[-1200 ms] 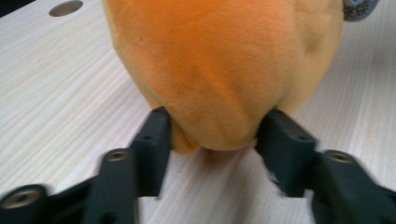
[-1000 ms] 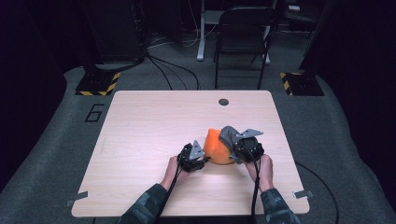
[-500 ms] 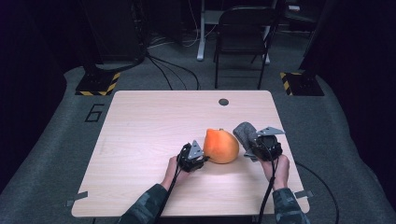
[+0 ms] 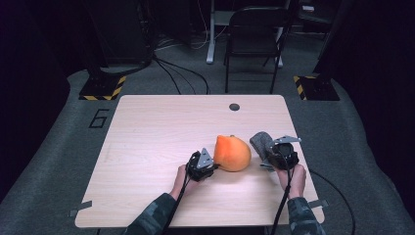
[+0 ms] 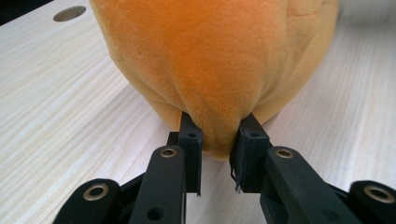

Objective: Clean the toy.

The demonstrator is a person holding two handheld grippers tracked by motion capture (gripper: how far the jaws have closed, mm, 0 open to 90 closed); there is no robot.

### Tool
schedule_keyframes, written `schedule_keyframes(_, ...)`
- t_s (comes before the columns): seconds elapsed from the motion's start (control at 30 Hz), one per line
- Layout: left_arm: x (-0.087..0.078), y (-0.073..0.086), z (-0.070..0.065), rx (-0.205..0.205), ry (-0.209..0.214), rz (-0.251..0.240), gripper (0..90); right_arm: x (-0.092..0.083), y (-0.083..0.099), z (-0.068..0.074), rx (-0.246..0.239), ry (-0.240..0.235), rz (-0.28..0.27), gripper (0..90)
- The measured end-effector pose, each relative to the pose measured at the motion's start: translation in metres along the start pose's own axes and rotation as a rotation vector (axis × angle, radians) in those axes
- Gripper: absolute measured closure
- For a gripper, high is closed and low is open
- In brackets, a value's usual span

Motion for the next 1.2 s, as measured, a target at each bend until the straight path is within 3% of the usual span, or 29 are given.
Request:
schedule_keyframes(0.23,-0.006,-0.017,-0.013,-0.054,0.046,-0.060,76.9,-0.004,-0.003,-0.007,0.000,-0.003,-0.024,73.8)
schedule_keyframes(0.4,-0.017,-0.030,-0.015,-0.111,0.073,-0.108,76.8,-0.006,-0.004,-0.013,0.022,0.000,-0.030,73.8)
schedule_keyframes(0.5,-0.024,-0.037,-0.014,-0.159,0.083,-0.144,76.8,-0.006,-0.004,-0.015,0.026,0.003,-0.030,73.8)
schedule_keyframes(0.77,-0.043,-0.049,-0.011,-0.332,0.146,-0.242,76.8,-0.006,-0.003,-0.017,0.033,0.008,-0.020,73.8)
schedule_keyframes(1.03,-0.053,-0.055,-0.012,-0.436,0.181,-0.281,76.5,-0.005,-0.003,-0.017,0.042,0.012,-0.013,73.8)
schedule_keyframes(1.2,-0.044,-0.044,-0.010,-0.482,0.181,-0.248,76.4,-0.003,-0.001,-0.018,0.041,0.017,0.000,73.8)
Point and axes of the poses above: each handheld gripper's, and its own axes: x roughly forward along the jaws, y roughly out of its underside, z roughly to its left, the point moved 10 cm from there along x, roughly forward along the jaws, and after that the axes turned 13 degrees about y, right-handed, at the moved point
